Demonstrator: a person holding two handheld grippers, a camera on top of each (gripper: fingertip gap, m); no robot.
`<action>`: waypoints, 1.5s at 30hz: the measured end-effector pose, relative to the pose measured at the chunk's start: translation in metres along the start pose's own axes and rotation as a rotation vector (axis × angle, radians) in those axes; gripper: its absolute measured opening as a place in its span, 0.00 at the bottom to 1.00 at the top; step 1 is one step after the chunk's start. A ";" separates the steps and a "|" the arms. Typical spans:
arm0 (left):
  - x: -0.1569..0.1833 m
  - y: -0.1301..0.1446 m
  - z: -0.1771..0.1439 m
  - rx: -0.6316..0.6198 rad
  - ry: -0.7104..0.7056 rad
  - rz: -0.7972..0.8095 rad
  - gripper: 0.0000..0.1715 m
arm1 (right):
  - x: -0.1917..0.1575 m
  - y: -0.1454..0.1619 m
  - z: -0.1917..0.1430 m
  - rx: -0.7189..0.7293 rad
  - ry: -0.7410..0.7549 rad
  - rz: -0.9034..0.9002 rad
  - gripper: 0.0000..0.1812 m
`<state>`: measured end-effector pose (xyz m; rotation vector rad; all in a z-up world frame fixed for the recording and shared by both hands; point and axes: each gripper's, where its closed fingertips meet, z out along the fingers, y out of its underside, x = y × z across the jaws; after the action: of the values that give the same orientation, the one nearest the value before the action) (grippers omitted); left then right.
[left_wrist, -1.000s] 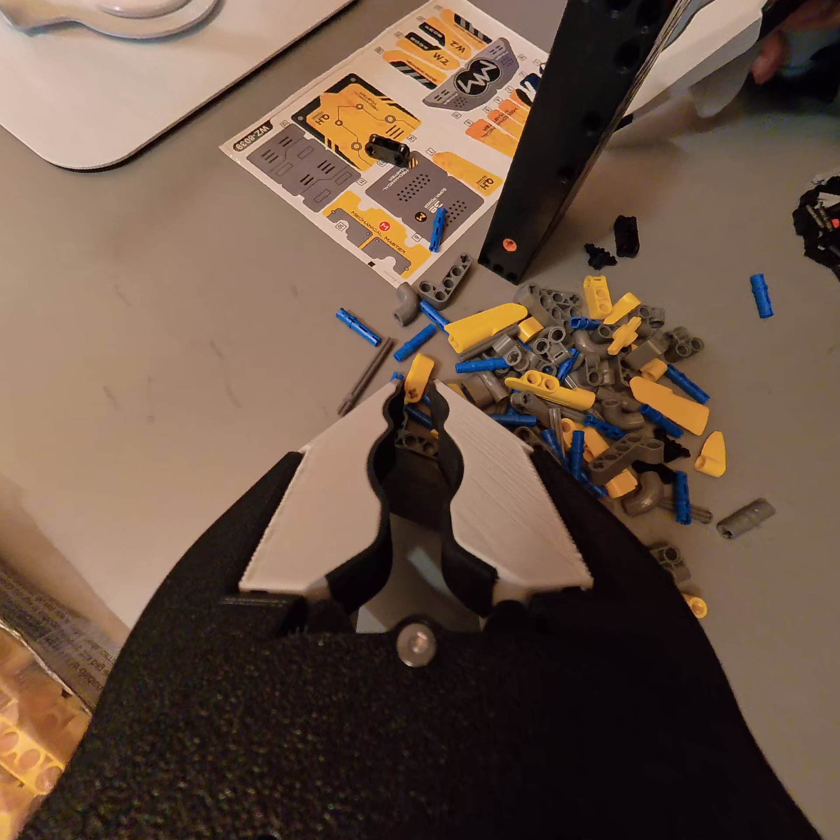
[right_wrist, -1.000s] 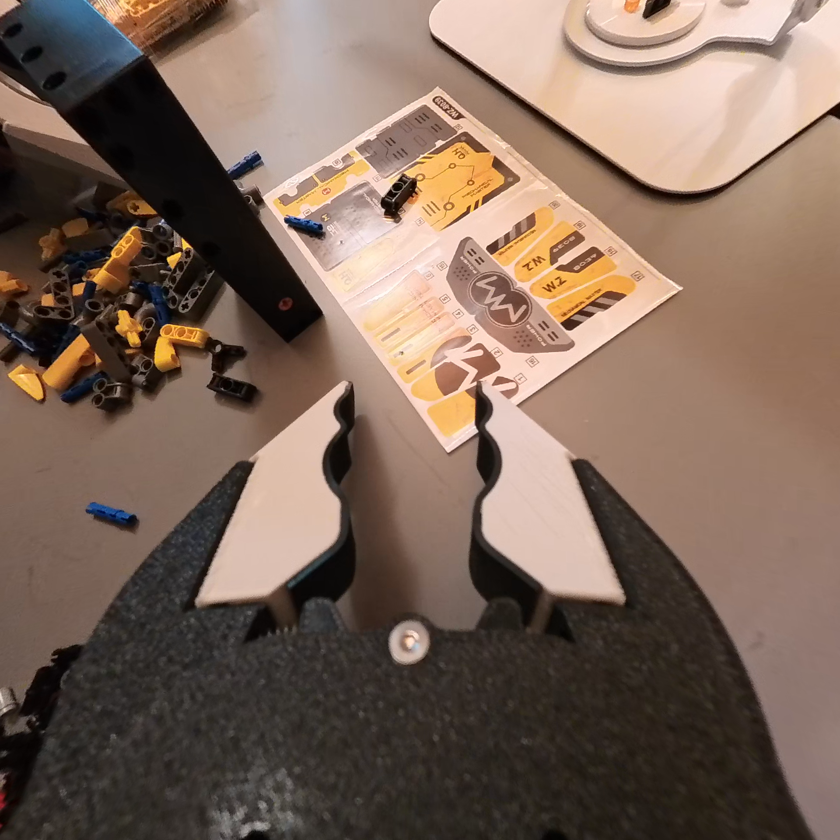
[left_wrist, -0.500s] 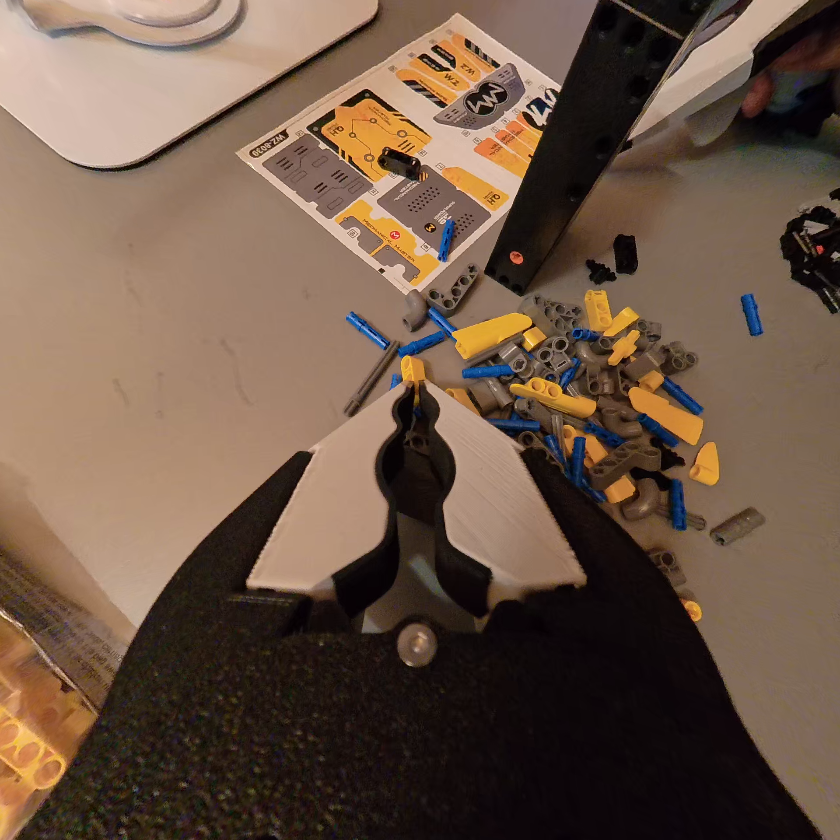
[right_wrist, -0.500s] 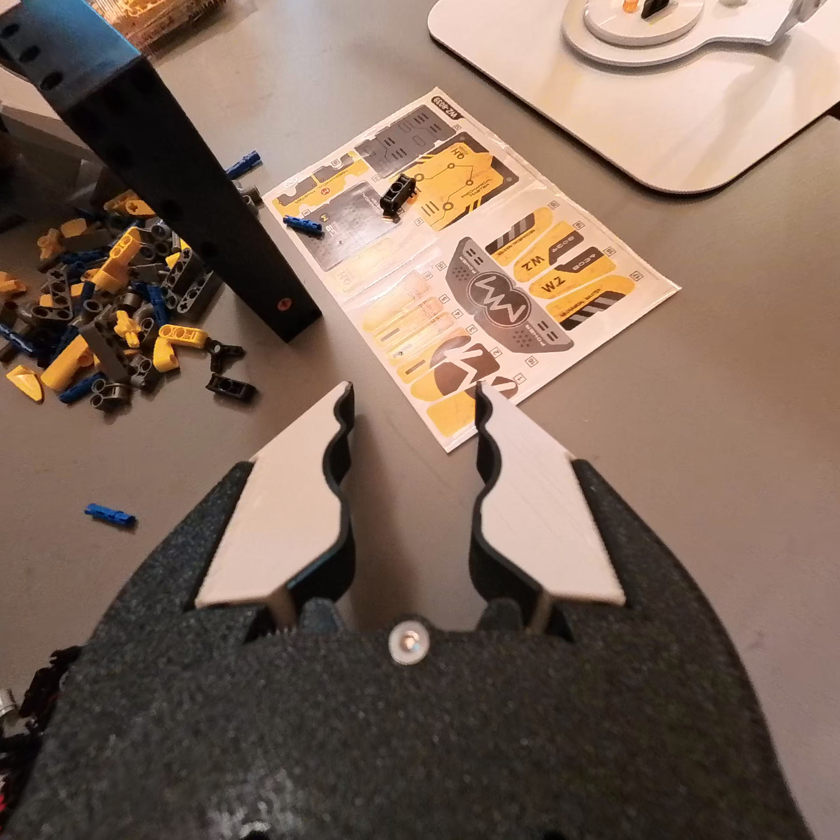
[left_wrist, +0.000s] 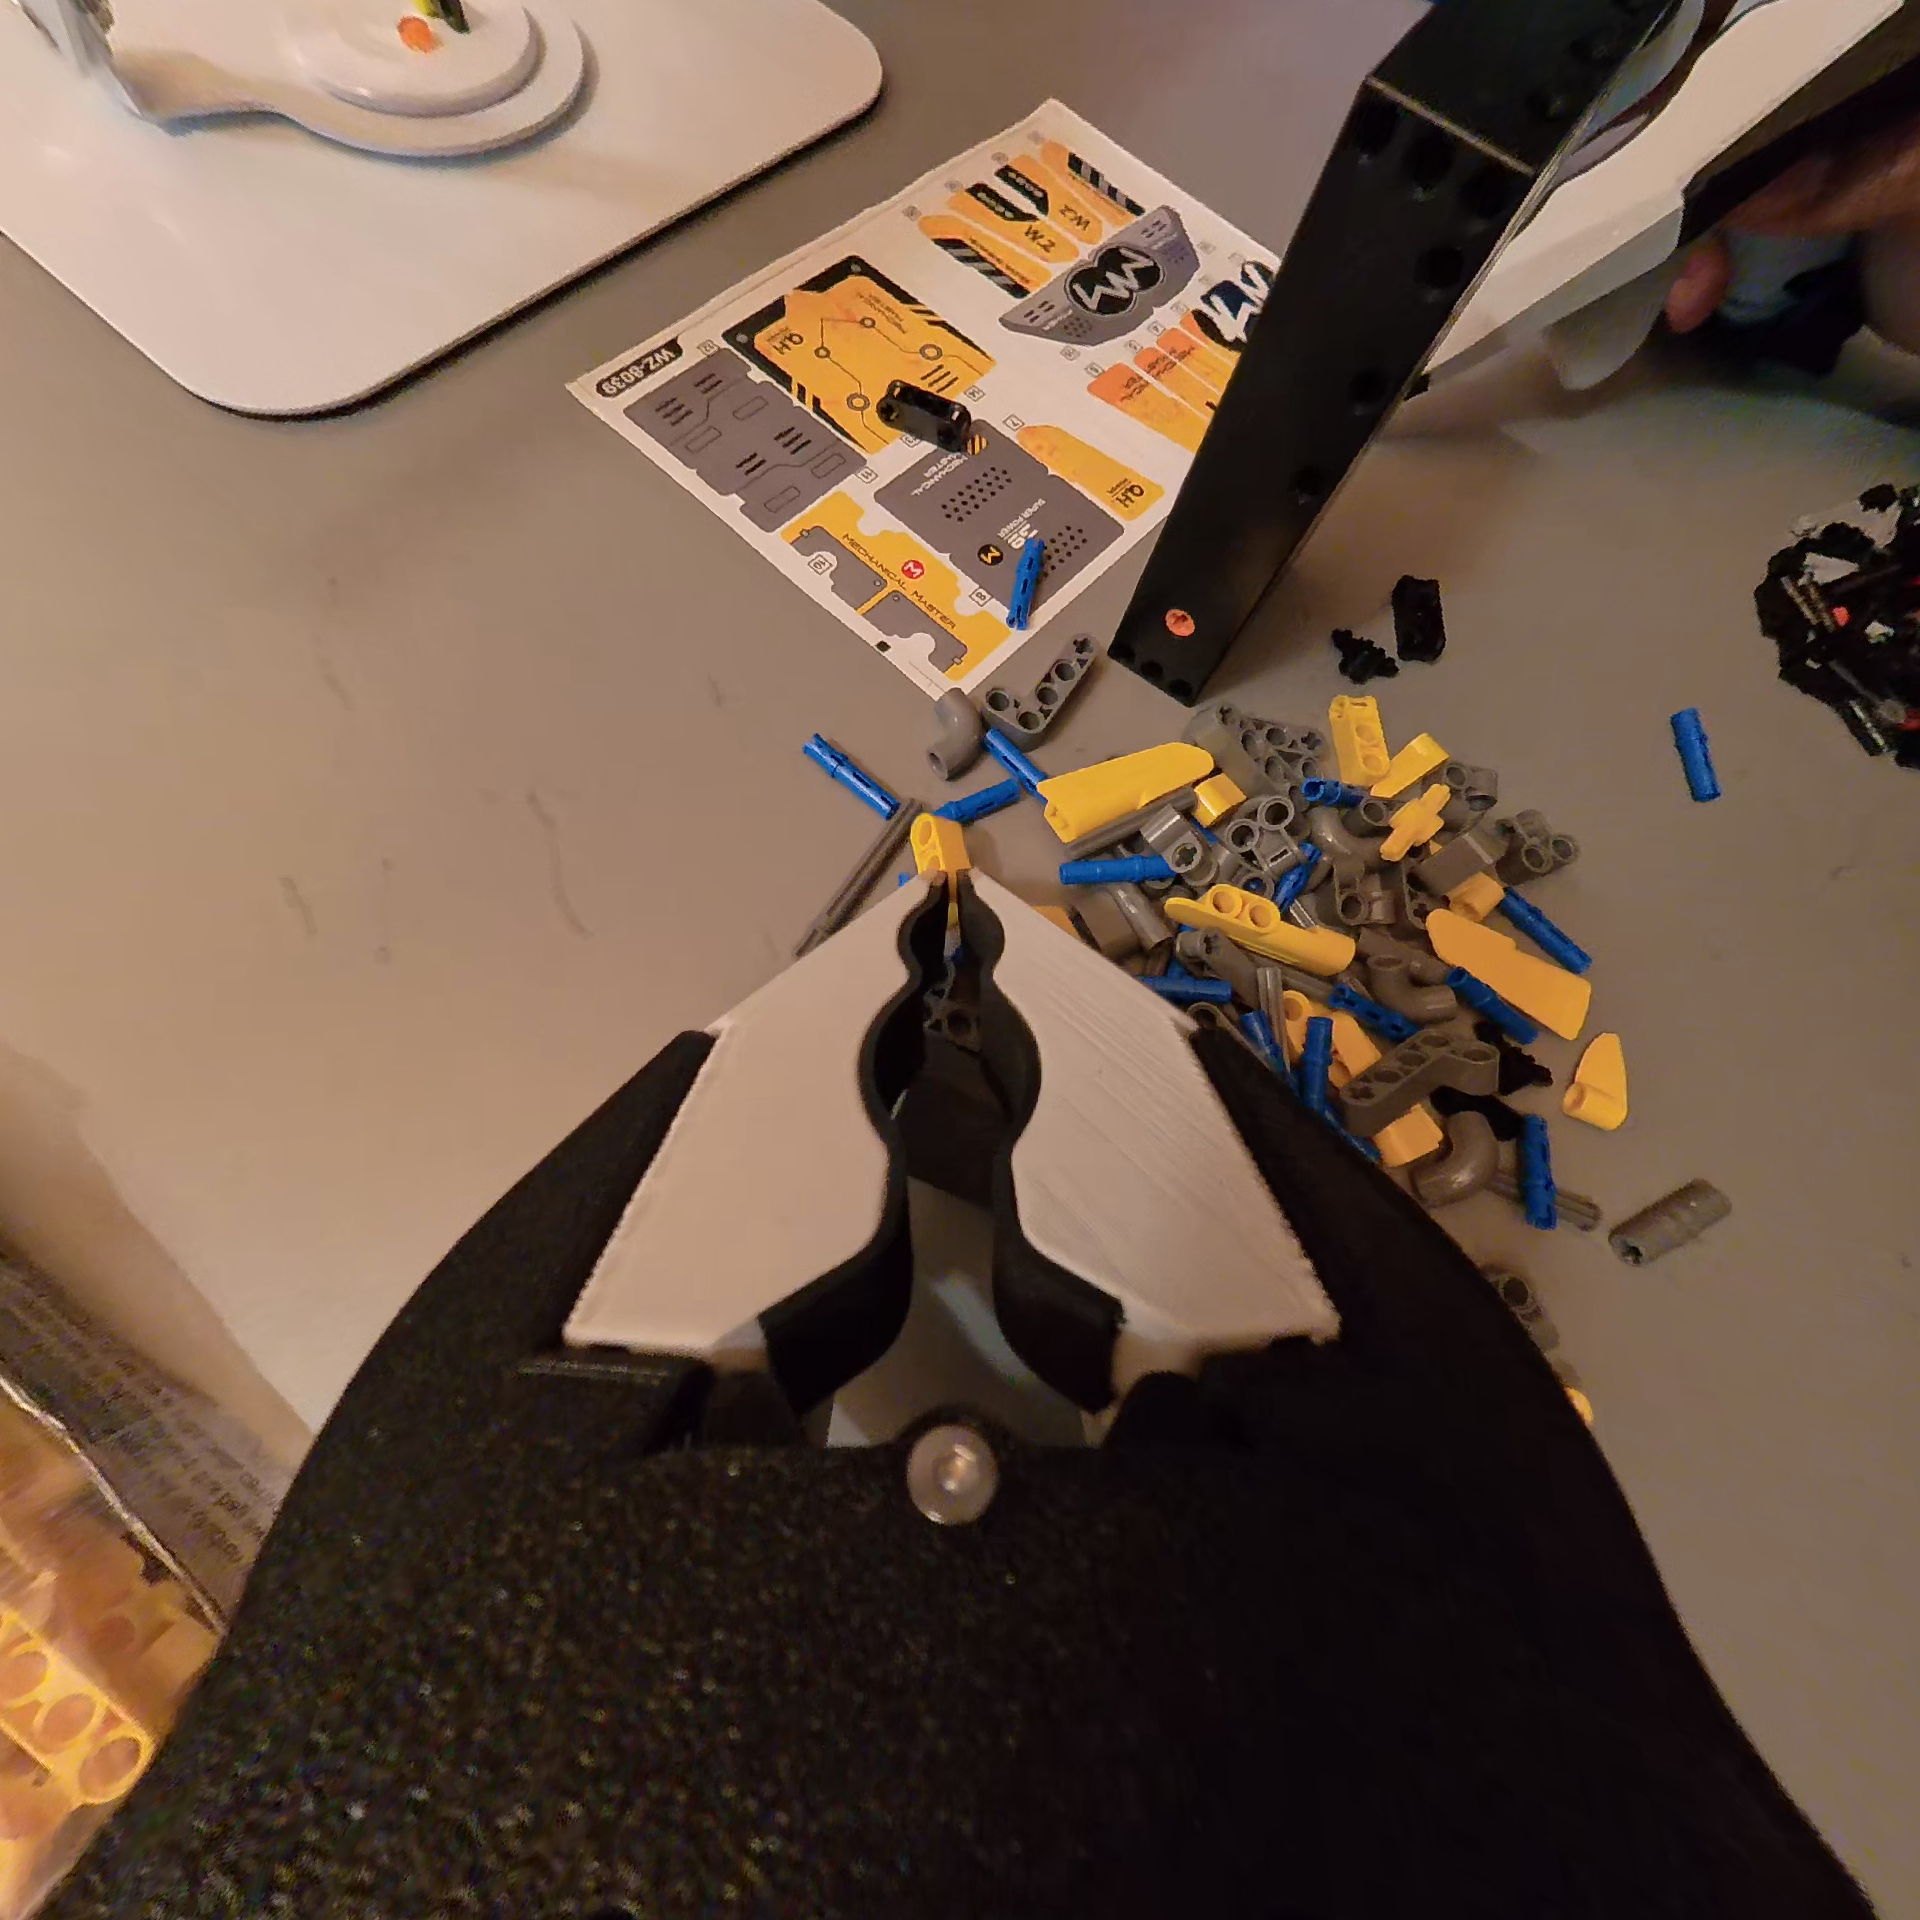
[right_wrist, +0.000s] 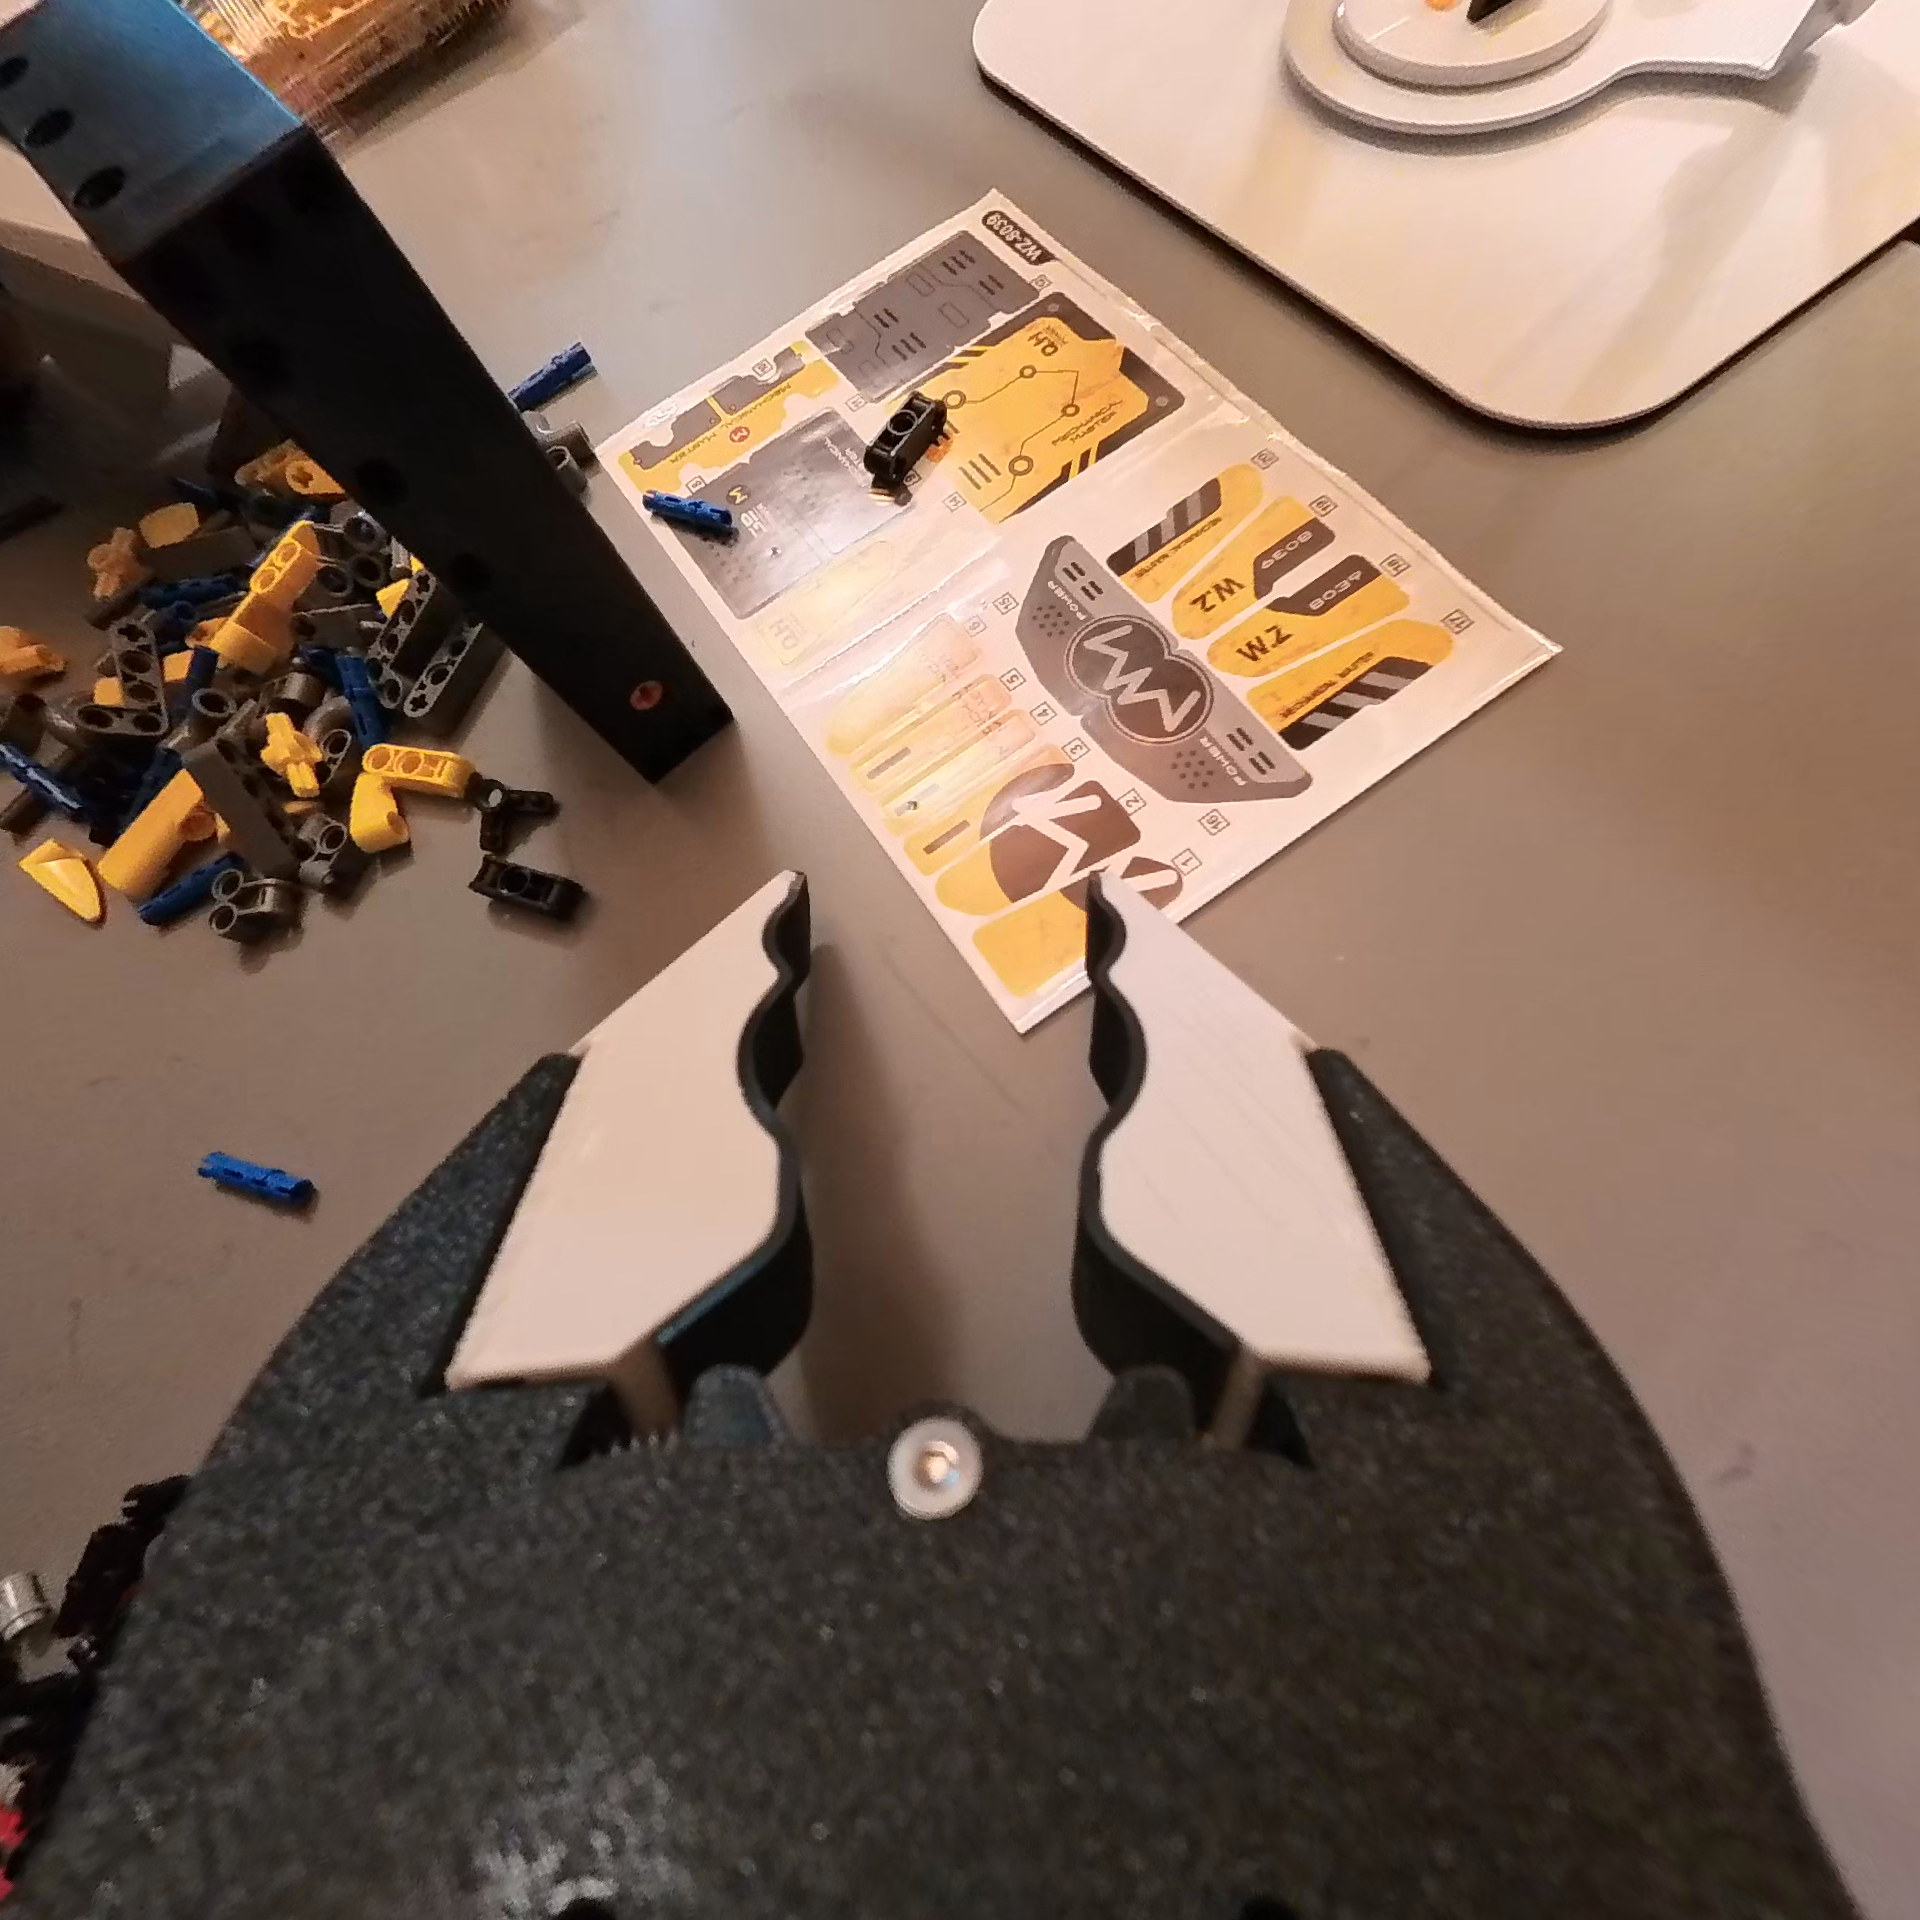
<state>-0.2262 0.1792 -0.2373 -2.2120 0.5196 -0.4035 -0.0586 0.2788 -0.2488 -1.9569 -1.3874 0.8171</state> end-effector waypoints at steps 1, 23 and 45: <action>0.000 -0.001 0.000 0.005 0.002 -0.004 0.00 | 0.000 0.000 0.000 0.000 0.000 0.000 0.29; 0.007 -0.023 -0.012 0.127 0.032 -0.018 0.00 | 0.001 -0.001 -0.001 0.008 -0.026 0.036 0.29; 0.178 -0.001 -0.002 0.015 0.447 0.208 0.00 | 0.003 -0.002 -0.002 0.016 -0.034 0.068 0.29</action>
<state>-0.0727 0.0916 -0.2150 -2.0276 0.9701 -0.7924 -0.0573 0.2817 -0.2468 -1.9958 -1.3364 0.8941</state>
